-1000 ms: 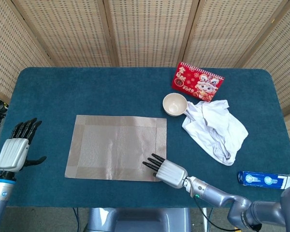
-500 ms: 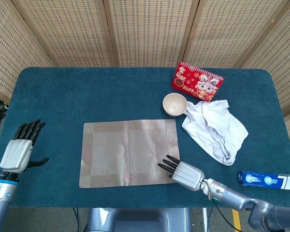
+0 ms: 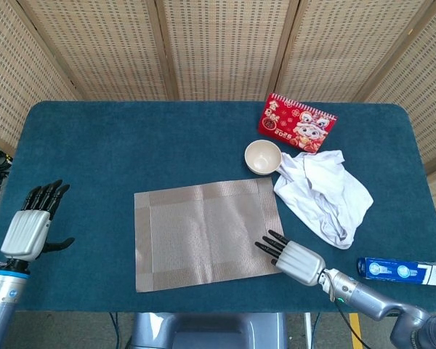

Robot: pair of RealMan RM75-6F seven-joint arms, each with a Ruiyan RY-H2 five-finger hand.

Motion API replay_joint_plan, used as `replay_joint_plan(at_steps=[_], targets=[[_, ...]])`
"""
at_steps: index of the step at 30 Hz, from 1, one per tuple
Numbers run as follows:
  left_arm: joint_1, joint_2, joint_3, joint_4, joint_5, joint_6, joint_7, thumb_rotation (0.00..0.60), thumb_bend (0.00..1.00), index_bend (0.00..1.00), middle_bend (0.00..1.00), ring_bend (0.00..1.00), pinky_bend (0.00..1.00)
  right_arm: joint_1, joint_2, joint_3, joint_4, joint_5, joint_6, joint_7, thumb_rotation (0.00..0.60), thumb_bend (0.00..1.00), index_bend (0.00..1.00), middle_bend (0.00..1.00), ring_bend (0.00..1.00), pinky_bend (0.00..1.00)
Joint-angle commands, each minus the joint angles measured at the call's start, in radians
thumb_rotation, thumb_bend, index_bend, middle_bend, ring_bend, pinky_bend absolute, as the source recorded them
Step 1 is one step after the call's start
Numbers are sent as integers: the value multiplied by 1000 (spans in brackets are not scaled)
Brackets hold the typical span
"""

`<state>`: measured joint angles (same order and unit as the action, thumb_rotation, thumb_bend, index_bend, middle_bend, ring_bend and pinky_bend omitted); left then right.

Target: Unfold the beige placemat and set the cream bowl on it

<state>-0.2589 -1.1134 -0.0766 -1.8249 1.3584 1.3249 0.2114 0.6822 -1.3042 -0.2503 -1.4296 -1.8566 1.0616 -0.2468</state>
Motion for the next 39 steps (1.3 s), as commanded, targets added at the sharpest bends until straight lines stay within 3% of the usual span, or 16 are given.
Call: replay_joint_plan(at_steps=[1,8,10,12,14,16,23,28,32,39], targets=[[0,0,0,-1,0,0,0,600,0,0,0,0,0,-11,0,-3,0,-2,6,8,600,654,678,74,0,0],[1,0,1,-3,1,1,2,600,0,0,0,0,0,-22,-8,-2,-18,-19,7,0,600,655,670,68,0,0],[1,1,1,-3,1,1,1,600,0,0,0,0,0,-25,-10,2,-25,-17,6,-1,600,637,618,54,0,0],[1,2,1,-3,1,1,-1,600,0,0,0,0,0,-26,-9,5,-34,-14,2,0,600,522,428,22,0,0],[1,3,-1,-3,0,2,-4,600,0,0,0,0,0,-26,-3,11,-44,-13,3,-7,600,280,191,0,0,0],[1,4,-1,-2,-1,1,-7,600,0,0,0,0,0,-30,3,27,-56,-4,14,-17,600,155,136,0,0,0],[2,9,-4,0,-4,0,-19,600,0,0,0,0,0,-14,37,153,-93,66,73,-4,600,90,145,0,0,0],[2,12,-8,2,-11,-1,-27,600,0,0,0,0,0,49,37,289,-85,226,-16,17,600,89,202,0,0,0],[-1,11,-18,12,-33,-6,-30,600,0,0,0,0,0,146,-70,433,49,493,-197,-21,600,89,238,0,0,0],[-5,10,-26,24,-60,-17,-31,600,0,0,0,0,0,209,-197,498,201,673,-279,-68,600,89,259,0,0,0]])
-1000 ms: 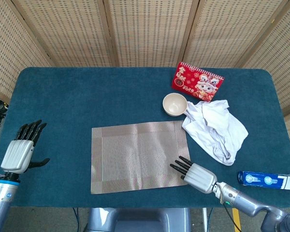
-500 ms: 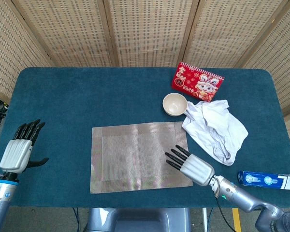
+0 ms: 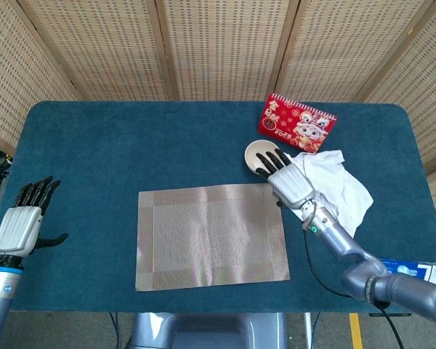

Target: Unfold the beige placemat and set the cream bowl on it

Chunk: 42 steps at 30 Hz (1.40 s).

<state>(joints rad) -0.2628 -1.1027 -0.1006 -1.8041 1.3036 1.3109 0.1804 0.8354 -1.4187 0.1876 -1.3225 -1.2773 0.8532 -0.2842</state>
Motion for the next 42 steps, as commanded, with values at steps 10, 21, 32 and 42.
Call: replay_joint_plan(at_steps=[10,21,32,42], targets=[[-11,-9,-12,23,-45,-23,7,600,0,0,0,0,0,125,-244,73,314,181,-135,-33,600,141,342,0,0,0],[-16,-16,-16,33,-63,-28,16,600,0,0,0,0,0,154,-329,62,516,169,-174,15,600,286,437,0,0,0],[-19,-25,-19,43,-79,-29,28,600,0,0,0,0,0,167,-416,52,705,135,-207,109,600,544,633,0,0,0],[-22,-28,-16,44,-79,-33,30,600,0,0,0,0,0,150,-410,4,726,7,-119,252,600,588,718,0,0,0]])
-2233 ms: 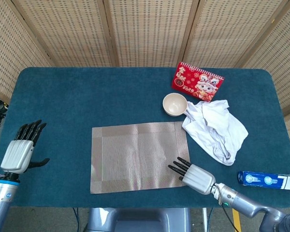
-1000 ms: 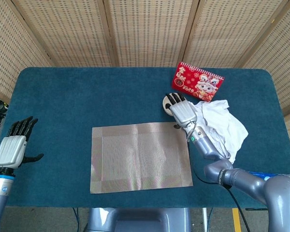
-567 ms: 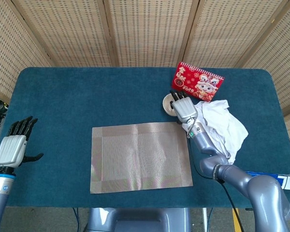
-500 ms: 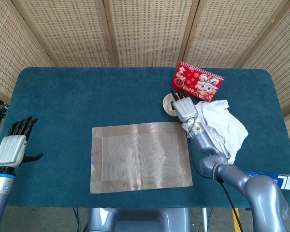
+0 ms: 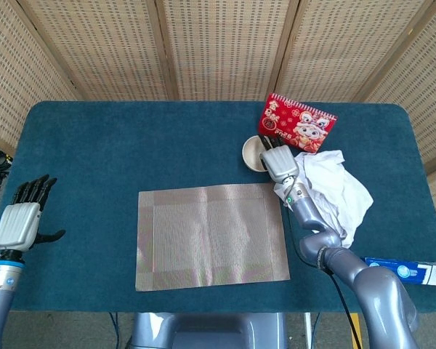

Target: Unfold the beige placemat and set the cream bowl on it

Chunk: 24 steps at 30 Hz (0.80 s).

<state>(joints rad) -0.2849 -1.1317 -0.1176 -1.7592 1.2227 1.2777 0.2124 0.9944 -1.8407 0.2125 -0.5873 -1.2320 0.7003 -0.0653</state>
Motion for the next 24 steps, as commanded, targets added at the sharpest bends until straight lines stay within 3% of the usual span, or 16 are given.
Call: replay_joint_plan(at_steps=[1,5,14,20,24], targets=[[1,2,1,-2,3,1,-4,600,0,0,0,0,0,-12,20,-26,-21,-52,48,41,600,588,718,0,0,0],[2,5,3,-5,12,1,-13,600,0,0,0,0,0,-29,78,-54,-110,-111,106,59,600,587,718,0,0,0],[2,12,13,-13,40,0,-30,600,0,0,0,0,0,-71,320,-151,-524,-274,225,-37,600,590,720,0,0,0],[8,16,21,-27,66,12,-37,600,0,0,0,0,0,-72,446,-204,-843,-335,200,-198,600,590,722,0,0,0],[12,17,27,-31,74,13,-42,600,0,0,0,0,0,-60,451,-209,-945,-321,149,-275,600,590,722,0,0,0]])
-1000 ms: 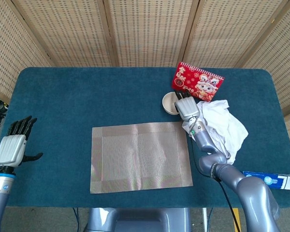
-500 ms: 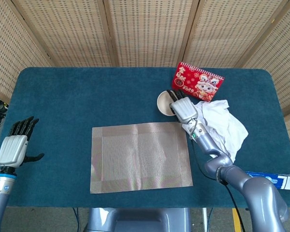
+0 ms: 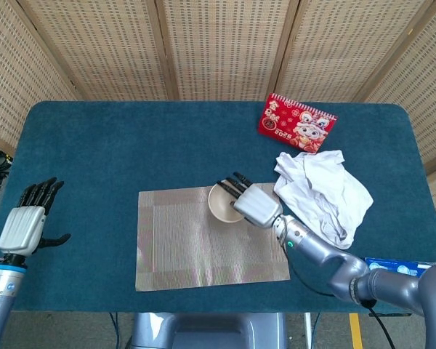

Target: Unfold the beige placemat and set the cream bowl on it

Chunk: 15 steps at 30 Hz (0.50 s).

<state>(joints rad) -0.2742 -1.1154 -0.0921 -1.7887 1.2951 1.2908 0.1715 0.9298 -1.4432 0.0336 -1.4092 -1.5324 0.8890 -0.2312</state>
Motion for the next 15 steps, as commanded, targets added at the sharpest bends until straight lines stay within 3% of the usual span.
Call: replay_joint_plan(at_steps=[1,9,15], targets=[[2,1,3,-3,5,1,-3,600,0,0,0,0,0,7,49,-28,-136,-14,-50,-131,600,591,721,0,0,0],[10,6,5,-10,17,13,-19,600,0,0,0,0,0,27,3,-3,-159,37,-98,-245,600,603,720,0,0,0],[8,14,0,0,11,5,-37,600,0,0,0,0,0,66,-69,39,-130,148,-167,-356,600,602,719,0,0,0]])
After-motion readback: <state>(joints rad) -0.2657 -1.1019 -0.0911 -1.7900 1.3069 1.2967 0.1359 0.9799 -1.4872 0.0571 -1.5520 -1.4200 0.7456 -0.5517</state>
